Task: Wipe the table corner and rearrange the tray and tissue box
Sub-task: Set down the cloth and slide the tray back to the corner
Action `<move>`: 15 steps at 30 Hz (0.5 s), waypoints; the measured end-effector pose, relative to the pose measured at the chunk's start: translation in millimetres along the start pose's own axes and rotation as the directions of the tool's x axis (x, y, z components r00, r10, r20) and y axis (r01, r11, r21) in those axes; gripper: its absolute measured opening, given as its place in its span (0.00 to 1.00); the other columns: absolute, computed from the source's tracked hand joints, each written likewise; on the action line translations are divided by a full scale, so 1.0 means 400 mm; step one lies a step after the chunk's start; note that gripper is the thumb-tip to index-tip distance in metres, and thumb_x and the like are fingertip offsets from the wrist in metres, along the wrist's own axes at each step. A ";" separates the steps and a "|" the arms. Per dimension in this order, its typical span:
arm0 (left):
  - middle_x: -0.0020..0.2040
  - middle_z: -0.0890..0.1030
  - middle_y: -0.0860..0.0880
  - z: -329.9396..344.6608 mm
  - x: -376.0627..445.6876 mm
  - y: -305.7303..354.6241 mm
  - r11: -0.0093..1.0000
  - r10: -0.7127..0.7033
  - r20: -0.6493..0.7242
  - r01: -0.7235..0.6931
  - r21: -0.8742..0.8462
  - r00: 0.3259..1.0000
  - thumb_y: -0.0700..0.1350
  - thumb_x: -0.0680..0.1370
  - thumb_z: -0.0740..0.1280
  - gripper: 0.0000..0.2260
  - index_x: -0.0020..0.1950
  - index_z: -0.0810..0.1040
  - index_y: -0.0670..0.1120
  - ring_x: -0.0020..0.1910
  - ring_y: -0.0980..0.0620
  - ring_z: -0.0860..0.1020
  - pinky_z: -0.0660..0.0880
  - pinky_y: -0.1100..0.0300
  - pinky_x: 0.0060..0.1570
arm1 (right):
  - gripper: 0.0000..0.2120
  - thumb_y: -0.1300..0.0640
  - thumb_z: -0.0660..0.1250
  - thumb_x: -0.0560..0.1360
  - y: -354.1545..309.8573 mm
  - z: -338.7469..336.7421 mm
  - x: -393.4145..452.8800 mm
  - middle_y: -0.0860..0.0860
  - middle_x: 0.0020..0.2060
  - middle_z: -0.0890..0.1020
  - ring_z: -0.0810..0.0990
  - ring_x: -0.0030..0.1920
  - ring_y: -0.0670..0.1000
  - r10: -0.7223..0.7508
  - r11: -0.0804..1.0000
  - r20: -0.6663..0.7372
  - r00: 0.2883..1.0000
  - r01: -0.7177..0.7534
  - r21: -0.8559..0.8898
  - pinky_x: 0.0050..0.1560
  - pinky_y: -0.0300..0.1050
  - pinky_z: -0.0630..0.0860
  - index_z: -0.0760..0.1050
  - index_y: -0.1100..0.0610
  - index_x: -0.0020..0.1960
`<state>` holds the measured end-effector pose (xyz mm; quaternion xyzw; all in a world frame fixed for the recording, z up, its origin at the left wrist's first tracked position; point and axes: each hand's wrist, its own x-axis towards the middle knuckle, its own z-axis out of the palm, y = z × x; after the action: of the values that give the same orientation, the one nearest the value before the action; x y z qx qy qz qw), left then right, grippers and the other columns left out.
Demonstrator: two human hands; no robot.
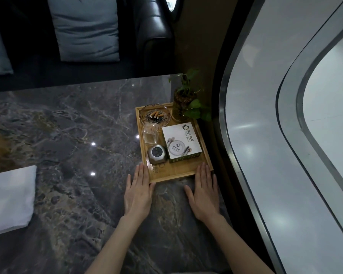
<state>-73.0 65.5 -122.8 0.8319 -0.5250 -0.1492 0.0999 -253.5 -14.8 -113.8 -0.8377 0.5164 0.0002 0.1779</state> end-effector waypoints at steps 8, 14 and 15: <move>0.74 0.46 0.48 -0.004 0.028 0.003 1.000 -0.009 0.035 0.009 0.002 0.999 0.63 0.69 0.23 0.37 0.70 0.40 0.42 0.72 0.53 0.43 0.40 0.53 0.71 | 0.38 0.34 0.29 0.70 0.008 0.003 0.030 0.52 0.73 0.38 0.38 0.74 0.51 -0.017 0.999 -0.037 0.999 0.016 -0.031 0.67 0.41 0.25 0.34 0.57 0.72; 0.72 0.41 0.51 -0.009 0.029 0.003 1.000 -0.008 0.068 0.010 -0.024 0.998 0.65 0.67 0.22 0.38 0.69 0.37 0.43 0.72 0.54 0.40 0.39 0.54 0.71 | 0.37 0.35 0.33 0.73 0.009 0.015 0.032 0.54 0.74 0.44 0.42 0.74 0.51 0.003 0.999 -0.055 0.998 -0.006 -0.038 0.69 0.42 0.28 0.38 0.59 0.72; 0.72 0.40 0.51 -0.011 0.029 0.002 0.999 -0.006 0.074 0.010 -0.041 0.997 0.65 0.67 0.23 0.38 0.70 0.37 0.44 0.72 0.54 0.40 0.39 0.55 0.71 | 0.37 0.35 0.34 0.74 0.008 0.016 0.033 0.55 0.75 0.47 0.45 0.74 0.52 0.012 0.999 -0.054 0.998 -0.015 -0.041 0.70 0.44 0.30 0.40 0.59 0.73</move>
<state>-67.6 54.6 -120.2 0.8257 -0.5218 -0.1912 0.0970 -249.1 -25.6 -123.0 -0.8374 0.5266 -0.0104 0.1464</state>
